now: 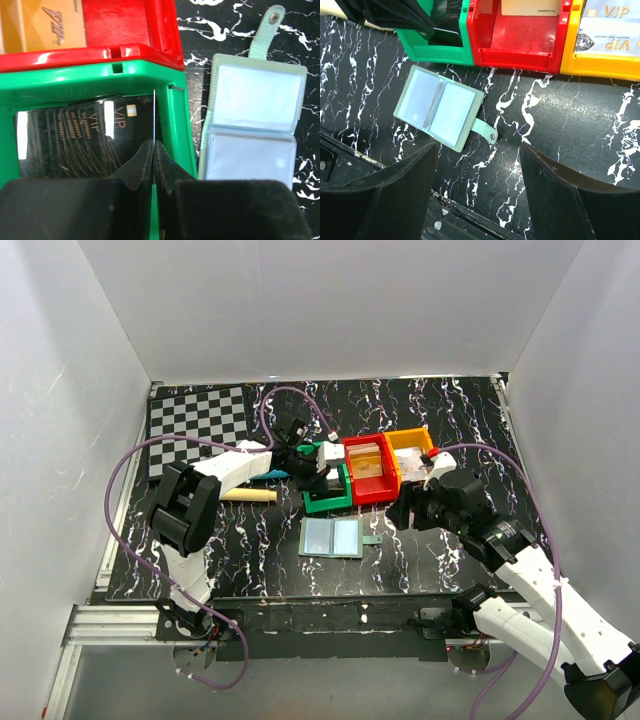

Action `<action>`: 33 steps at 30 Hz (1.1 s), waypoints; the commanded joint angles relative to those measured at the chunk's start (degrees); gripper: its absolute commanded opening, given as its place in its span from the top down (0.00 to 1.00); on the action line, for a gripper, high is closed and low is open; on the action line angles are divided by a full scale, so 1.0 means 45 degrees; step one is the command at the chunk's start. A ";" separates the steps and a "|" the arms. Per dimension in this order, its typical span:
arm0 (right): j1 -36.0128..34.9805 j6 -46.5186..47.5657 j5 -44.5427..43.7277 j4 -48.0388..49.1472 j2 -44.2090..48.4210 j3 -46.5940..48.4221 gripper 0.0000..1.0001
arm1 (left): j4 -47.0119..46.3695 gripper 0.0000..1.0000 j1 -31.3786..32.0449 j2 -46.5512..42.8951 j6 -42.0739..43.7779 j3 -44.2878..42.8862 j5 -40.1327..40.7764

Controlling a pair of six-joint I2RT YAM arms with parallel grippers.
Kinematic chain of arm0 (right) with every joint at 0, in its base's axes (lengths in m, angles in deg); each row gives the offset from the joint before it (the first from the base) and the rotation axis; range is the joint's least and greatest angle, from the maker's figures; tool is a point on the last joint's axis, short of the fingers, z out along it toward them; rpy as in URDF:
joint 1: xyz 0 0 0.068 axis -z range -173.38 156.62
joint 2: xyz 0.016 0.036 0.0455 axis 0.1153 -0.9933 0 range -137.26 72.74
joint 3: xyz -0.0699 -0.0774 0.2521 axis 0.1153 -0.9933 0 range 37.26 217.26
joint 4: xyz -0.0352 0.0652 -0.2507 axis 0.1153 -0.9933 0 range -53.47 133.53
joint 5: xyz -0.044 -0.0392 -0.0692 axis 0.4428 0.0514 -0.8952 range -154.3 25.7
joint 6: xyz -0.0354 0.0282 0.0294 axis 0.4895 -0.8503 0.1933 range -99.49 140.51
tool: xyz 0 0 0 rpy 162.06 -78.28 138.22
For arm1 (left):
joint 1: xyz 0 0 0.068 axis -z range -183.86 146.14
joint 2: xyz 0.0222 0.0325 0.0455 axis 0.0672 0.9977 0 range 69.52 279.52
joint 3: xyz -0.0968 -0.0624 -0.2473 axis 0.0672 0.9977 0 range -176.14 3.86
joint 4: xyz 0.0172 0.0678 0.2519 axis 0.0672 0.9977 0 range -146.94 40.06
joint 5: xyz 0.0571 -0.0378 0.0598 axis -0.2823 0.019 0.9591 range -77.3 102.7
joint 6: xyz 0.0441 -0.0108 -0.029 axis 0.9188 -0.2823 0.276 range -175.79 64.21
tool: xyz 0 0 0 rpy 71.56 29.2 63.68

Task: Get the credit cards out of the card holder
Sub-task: Place the credit card in the storage box.

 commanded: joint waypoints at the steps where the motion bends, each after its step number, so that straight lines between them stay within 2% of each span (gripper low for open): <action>1: -0.0047 -0.0170 0.0133 0.0713 -0.0150 -0.0181 0.25 | -0.0199 1.00 0.0023 -0.0198 -0.0018 0.0435 -0.0815; 6: -0.0067 -0.0190 0.0133 0.0733 -0.0287 -0.0123 0.25 | -0.0140 1.00 0.0062 -0.0022 -0.0077 0.0378 -0.0699; 13: -0.0067 -0.0190 0.0133 0.0655 -0.0248 0.0014 0.25 | -0.0160 1.00 0.0062 0.0369 -0.0838 -0.0130 0.0784; 22: -0.0067 -0.0190 0.0133 0.0596 -0.0229 0.0092 0.25 | -0.0277 1.00 0.0062 0.0623 -0.1015 -0.0579 0.1782; 33: -0.0067 -0.0209 0.0133 0.0576 -0.0170 0.0112 0.24 | -0.0726 1.00 -0.0191 0.0428 -0.1386 -0.0405 0.2388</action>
